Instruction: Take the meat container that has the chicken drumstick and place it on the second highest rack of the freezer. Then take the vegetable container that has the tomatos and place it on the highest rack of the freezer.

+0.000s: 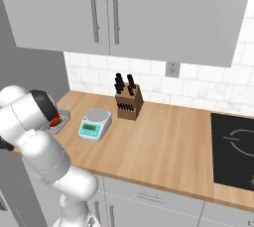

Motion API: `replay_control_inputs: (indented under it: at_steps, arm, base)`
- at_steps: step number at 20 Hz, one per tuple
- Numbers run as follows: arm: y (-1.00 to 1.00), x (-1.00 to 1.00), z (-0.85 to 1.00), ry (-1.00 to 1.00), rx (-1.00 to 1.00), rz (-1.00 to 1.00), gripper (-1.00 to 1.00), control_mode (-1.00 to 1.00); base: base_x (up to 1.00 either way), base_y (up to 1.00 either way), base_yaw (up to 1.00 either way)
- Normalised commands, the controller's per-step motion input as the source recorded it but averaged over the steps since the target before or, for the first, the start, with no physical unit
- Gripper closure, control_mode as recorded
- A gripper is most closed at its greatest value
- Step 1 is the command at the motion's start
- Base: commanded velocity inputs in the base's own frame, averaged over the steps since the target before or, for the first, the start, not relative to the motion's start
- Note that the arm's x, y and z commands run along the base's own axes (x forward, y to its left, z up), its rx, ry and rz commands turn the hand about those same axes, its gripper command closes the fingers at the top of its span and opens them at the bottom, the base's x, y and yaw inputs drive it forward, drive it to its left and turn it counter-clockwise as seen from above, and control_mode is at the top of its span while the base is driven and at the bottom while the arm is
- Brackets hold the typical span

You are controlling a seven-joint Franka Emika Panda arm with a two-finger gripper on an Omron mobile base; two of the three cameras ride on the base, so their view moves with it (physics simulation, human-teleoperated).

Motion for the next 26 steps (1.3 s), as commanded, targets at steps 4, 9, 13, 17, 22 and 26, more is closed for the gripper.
replay_control_inputs:
  at_steps: [4,9,13,17,22,26]
  arm:
    - [0.0,0.0,0.0,0.0,0.0,0.0,1.0,-1.0]
    - [-0.02,0.01,0.07,0.0,0.0,0.0,1.0,-1.0]
    - [-0.11,-0.03,0.7,-0.02,0.0,0.0,1.0,-1.0]
    - [-0.36,-0.05,0.64,0.0,0.0,0.0,1.0,-1.0]
    - [-0.57,-0.15,0.53,0.0,0.0,0.04,1.0,-1.0]
    - [-0.55,-0.38,0.68,0.0,0.0,0.06,1.0,-1.0]
  base:
    - [0.0,0.0,0.0]
    - [0.0,0.0,0.0]
    - [0.0,0.0,0.0]
    - [0.0,0.0,0.0]
    - [0.0,0.0,0.0]
    - [0.0,0.0,0.0]
